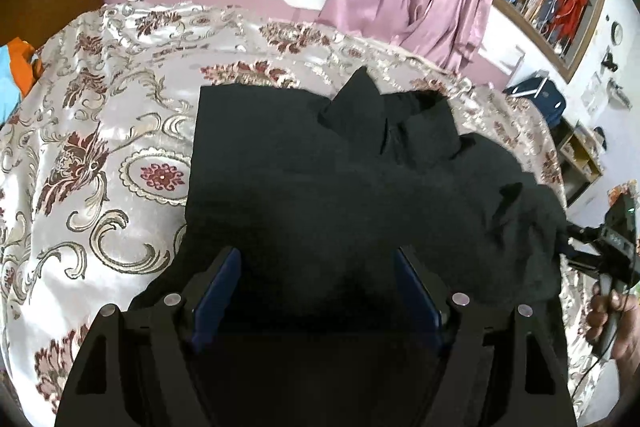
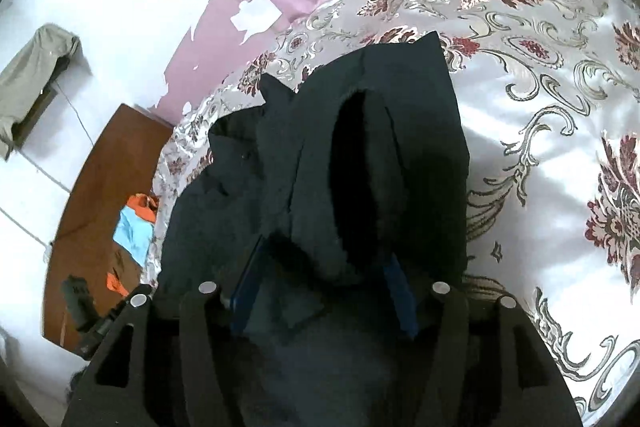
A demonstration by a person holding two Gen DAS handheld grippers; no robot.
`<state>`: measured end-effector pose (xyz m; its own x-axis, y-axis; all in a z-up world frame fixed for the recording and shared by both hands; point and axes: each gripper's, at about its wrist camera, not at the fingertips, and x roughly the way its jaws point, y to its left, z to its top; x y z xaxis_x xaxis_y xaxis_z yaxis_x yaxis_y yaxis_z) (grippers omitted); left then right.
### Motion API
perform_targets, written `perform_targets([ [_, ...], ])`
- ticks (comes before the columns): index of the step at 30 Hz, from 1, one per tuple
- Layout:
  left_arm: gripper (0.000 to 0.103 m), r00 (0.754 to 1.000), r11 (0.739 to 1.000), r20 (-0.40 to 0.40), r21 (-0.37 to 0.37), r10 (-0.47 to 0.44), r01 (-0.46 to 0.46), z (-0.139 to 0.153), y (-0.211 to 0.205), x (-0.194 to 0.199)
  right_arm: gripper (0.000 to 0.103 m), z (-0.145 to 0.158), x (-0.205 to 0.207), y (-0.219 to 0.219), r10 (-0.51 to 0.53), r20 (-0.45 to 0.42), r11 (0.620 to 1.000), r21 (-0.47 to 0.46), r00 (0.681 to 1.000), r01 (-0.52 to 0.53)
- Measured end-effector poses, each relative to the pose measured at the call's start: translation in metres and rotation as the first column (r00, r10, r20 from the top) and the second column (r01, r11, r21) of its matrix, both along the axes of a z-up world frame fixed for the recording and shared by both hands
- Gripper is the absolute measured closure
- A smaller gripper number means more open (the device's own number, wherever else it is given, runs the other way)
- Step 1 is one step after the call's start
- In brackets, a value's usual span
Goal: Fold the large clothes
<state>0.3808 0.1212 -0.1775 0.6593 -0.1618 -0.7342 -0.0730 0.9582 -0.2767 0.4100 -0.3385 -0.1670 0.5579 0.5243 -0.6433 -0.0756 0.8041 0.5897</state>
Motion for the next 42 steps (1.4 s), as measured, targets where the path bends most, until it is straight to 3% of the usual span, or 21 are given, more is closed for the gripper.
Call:
perform_targets([
  [1,0.026,1.0,1.0,-0.022,0.016,0.011,-0.01,-0.007,0.001,0.003,0.052,-0.003,0.003,0.002,0.002,-0.004,1.0,0.004,1.0,-0.002],
  [2,0.026,0.999,1.0,-0.042,0.022,0.02,-0.019,-0.014,0.004,0.004,0.075,-0.007,0.002,-0.002,-0.006,-0.014,1.0,0.011,1.0,0.007],
  [3,0.026,0.998,0.999,-0.052,0.022,0.024,-0.023,-0.019,0.007,0.004,0.09,-0.015,0.005,-0.001,-0.018,-0.035,1.0,0.025,0.999,0.018],
  [4,0.026,0.998,0.999,-0.056,0.025,0.026,-0.025,-0.023,0.008,0.004,0.097,-0.021,0.002,-0.004,-0.031,-0.055,0.998,0.045,0.998,0.033],
  [8,0.026,0.998,0.998,-0.055,0.061,0.018,-0.014,-0.026,0.008,-0.001,0.097,-0.038,-0.011,-0.012,-0.033,-0.074,0.997,0.071,0.997,0.038],
  [10,0.026,1.0,0.998,-0.012,0.061,0.026,-0.025,-0.011,0.008,-0.007,0.093,-0.021,-0.019,-0.003,-0.044,-0.036,0.999,-0.013,0.998,0.043],
  [12,0.026,0.999,0.999,0.047,0.031,0.013,-0.014,0.005,0.007,-0.009,0.09,0.015,-0.028,0.017,-0.031,0.097,0.983,-0.179,0.995,0.048],
  [13,0.026,0.998,1.0,0.07,0.017,0.006,-0.007,0.011,0.005,-0.007,0.082,0.029,-0.027,0.027,-0.014,0.154,0.974,-0.223,0.988,0.048],
  [14,0.026,0.996,1.0,0.085,0.004,-0.002,0.001,0.016,0.003,-0.002,0.067,0.039,-0.026,0.035,0.009,0.192,0.97,-0.242,0.981,0.039],
  [16,0.026,0.999,1.0,0.054,0.015,-0.006,0.006,0.013,0.0,0.013,0.05,0.05,-0.018,0.055,0.072,0.232,0.962,-0.274,0.97,-0.006],
  [19,0.026,0.995,0.993,-0.1,0.114,0.028,-0.017,-0.024,0.0,0.036,0.05,0.036,0.009,0.08,0.155,0.172,0.95,-0.295,0.973,-0.1],
  [21,0.025,0.988,0.984,-0.15,0.178,0.023,0.005,-0.046,0.001,0.039,0.05,-0.004,0.027,0.077,0.134,0.048,0.912,-0.397,0.99,-0.104],
  [23,0.024,0.991,0.978,-0.134,0.206,0.008,0.02,-0.047,-0.003,0.034,0.064,-0.033,0.033,0.059,0.109,-0.018,0.931,-0.348,0.994,-0.108],
  [25,0.025,0.991,0.972,-0.132,0.235,0.019,0.013,-0.04,-0.007,0.031,0.067,-0.035,0.028,0.042,0.079,-0.005,0.959,-0.271,0.997,-0.078],
  [28,0.025,0.993,0.973,-0.115,0.233,0.018,0.01,-0.027,-0.01,0.018,0.062,-0.014,0.012,0.036,0.047,0.021,0.973,-0.226,0.999,-0.041],
  [31,0.025,0.996,0.982,-0.086,0.19,-0.001,0.017,-0.007,-0.012,-0.01,0.042,0.003,-0.005,0.04,0.061,0.049,0.972,-0.228,0.997,-0.048],
  [32,0.023,0.997,0.985,-0.076,0.172,-0.008,0.021,0.001,-0.013,-0.021,0.039,0.015,-0.032,0.047,0.088,0.069,0.971,-0.228,0.994,-0.07],
  [35,0.015,0.999,0.991,-0.046,0.131,-0.021,0.027,0.026,-0.018,-0.064,0.033,0.023,-0.057,0.052,0.121,0.073,0.971,-0.214,0.99,-0.103],
  [37,0.013,0.999,0.995,-0.021,0.095,-0.026,0.028,0.044,-0.019,-0.095,0.028,0.037,-0.105,0.069,0.157,0.086,0.969,-0.206,0.984,-0.137],
  [40,0.0,1.0,0.998,0.004,0.063,-0.018,0.018,0.07,-0.024,-0.142,0.026,0.052,-0.151,0.078,0.183,0.091,0.964,-0.214,0.979,-0.16],
  [42,0.0,1.0,0.997,0.006,0.069,-0.021,0.021,0.083,-0.027,-0.165,0.026,0.065,-0.182,0.085,0.196,0.098,0.962,-0.213,0.976,-0.172],
])
